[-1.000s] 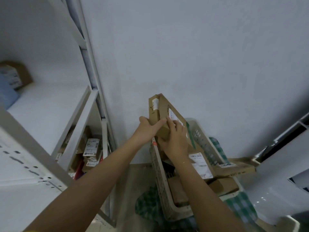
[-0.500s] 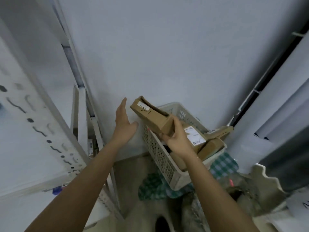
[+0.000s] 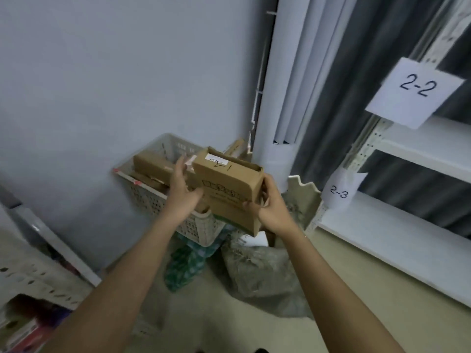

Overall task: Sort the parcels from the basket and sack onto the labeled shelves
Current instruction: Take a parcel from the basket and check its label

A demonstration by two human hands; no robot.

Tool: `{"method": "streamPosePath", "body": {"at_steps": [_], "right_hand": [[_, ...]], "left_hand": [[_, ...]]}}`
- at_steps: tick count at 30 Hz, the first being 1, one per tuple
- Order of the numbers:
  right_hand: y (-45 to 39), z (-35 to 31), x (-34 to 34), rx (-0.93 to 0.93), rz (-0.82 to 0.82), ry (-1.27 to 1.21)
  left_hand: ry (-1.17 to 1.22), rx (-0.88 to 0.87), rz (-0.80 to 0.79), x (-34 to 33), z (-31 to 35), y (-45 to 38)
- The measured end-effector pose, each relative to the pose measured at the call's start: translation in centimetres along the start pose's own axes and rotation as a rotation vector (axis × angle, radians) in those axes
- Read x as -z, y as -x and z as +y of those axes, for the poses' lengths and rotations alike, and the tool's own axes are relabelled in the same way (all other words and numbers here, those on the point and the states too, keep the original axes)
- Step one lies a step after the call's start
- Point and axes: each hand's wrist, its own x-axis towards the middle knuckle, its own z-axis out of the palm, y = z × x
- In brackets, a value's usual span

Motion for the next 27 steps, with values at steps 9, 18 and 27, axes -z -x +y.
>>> {"method": "streamPosePath", "body": {"at_steps": [9,18,27], "right_hand": [[12.2,5.1,15.7,-0.143,0.313,-0.003],[27.9,8.2,34.9,-0.232,0.607,0.139],[36.2,9.1,48.9,-0.3,0.784,0.411]], "left_hand": [[-0.169,-0.032,-0.309,-19.0,2.5,4.3],[-0.474,-0.114,-0.485,-42.2,6.3,13.7],[-0.812,-0.402,-0.639,-58.6,13.2,18.7]]}}
